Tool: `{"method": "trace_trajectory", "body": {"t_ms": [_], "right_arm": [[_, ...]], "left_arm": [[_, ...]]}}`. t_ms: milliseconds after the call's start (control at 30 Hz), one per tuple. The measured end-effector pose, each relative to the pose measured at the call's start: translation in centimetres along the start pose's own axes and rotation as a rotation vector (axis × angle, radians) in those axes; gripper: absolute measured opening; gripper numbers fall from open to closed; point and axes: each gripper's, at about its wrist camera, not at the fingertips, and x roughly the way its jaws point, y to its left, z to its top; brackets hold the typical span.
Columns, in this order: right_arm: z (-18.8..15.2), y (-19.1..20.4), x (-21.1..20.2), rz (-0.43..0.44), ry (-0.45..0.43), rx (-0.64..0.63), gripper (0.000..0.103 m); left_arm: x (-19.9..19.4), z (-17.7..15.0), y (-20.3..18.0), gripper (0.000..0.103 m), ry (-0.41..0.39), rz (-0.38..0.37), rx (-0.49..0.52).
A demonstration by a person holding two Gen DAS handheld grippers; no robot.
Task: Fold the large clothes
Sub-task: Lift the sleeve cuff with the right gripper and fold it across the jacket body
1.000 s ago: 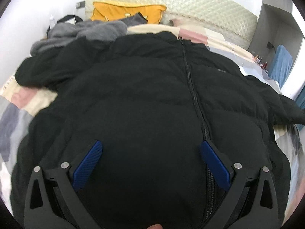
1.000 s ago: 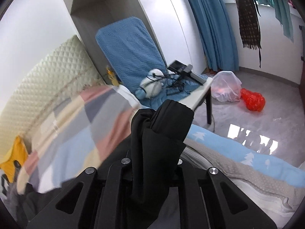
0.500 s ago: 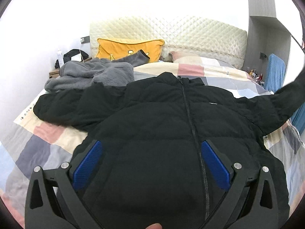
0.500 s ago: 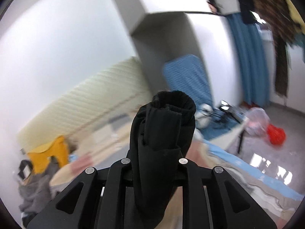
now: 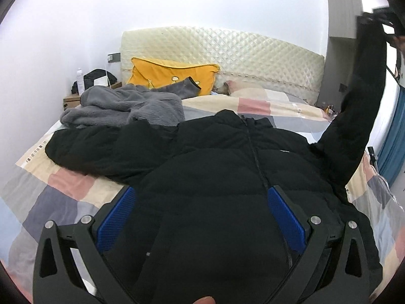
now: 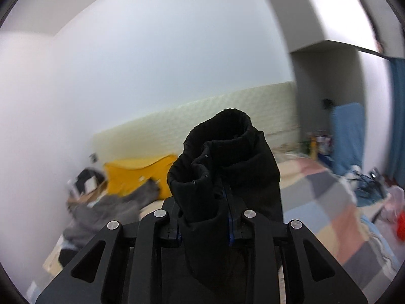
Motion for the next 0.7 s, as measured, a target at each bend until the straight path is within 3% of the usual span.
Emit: {"method": "trace_trajectory", "body": {"t_ms": [133, 300, 400, 533, 700], "right_arm": [[-2.8, 5.7, 3.2, 0.074, 0.065, -0.076, 0.024], [-10.2, 12.9, 6.6, 0.201, 0.171, -0.138, 0.024], [-15.0, 17.3, 9.3, 0.252, 0.245, -0.195, 0.024], [-20.9, 21.4, 13.5, 0.283, 0.34, -0.219, 0.024], [-27.0, 25.4, 17.9, 0.303, 0.453, -0.233, 0.026]], "left_arm": [[-0.3, 0.2, 1.9, 0.103, -0.011, 0.028, -0.025], [-1.3, 1.3, 6.1, 0.103, -0.035, 0.062, -0.146], [-1.8, 1.5, 8.2, 0.103, -0.054, 0.095, -0.167], [-1.5, 1.3, 10.8, 0.103, -0.056, 0.124, -0.214], [0.4, 0.9, 12.9, 0.103, 0.0, 0.123, -0.26]]}}
